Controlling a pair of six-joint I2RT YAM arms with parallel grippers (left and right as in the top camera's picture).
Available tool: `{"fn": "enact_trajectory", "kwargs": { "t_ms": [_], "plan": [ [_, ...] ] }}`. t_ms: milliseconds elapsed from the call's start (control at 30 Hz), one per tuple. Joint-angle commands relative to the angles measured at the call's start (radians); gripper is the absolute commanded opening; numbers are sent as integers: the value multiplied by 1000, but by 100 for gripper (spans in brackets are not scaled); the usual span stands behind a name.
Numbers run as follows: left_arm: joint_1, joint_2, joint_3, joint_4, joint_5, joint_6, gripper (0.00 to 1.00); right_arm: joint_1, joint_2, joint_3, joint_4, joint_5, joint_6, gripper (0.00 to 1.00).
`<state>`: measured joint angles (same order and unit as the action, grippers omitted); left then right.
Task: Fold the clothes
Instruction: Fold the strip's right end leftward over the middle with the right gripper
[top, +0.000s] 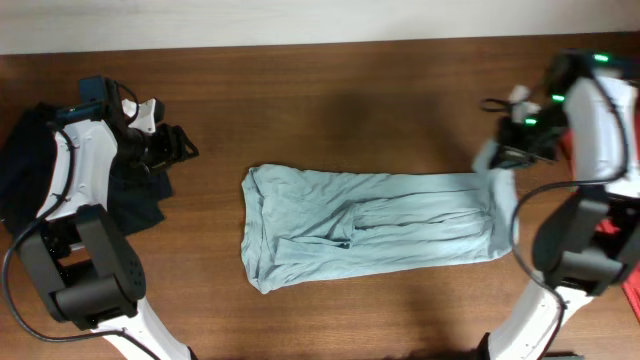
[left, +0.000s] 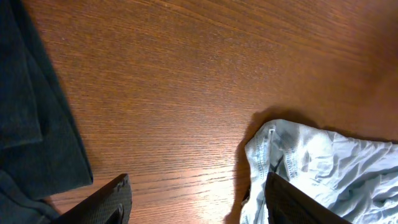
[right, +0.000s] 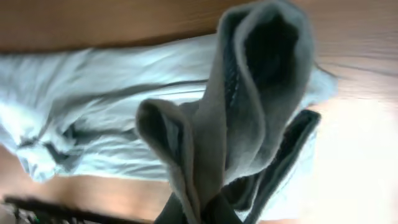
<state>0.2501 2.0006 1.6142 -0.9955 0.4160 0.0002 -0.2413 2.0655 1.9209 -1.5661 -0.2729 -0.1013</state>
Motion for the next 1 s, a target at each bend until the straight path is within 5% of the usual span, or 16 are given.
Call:
{"fn": "enact_trajectory", "kwargs": {
  "t_ms": [0,333,367,400,467,967],
  "plan": [
    [4,-32,16,-1,14,19,68,178,-25,12,-13,5,6,4],
    [4,-32,16,-2,14,19,68,558,-8,-134,144,16,134,5],
    [4,-32,16,-2,14,19,68,585,-8,-157,158,13,139,8],
    [4,-32,16,-2,14,19,68,618,-8,-174,166,16,136,25],
    [4,-32,16,-1,14,19,68,651,-8,-176,171,16,126,33],
    [4,-32,16,11,14,19,72,430,-23,-232,146,19,29,61]
  ]
}}
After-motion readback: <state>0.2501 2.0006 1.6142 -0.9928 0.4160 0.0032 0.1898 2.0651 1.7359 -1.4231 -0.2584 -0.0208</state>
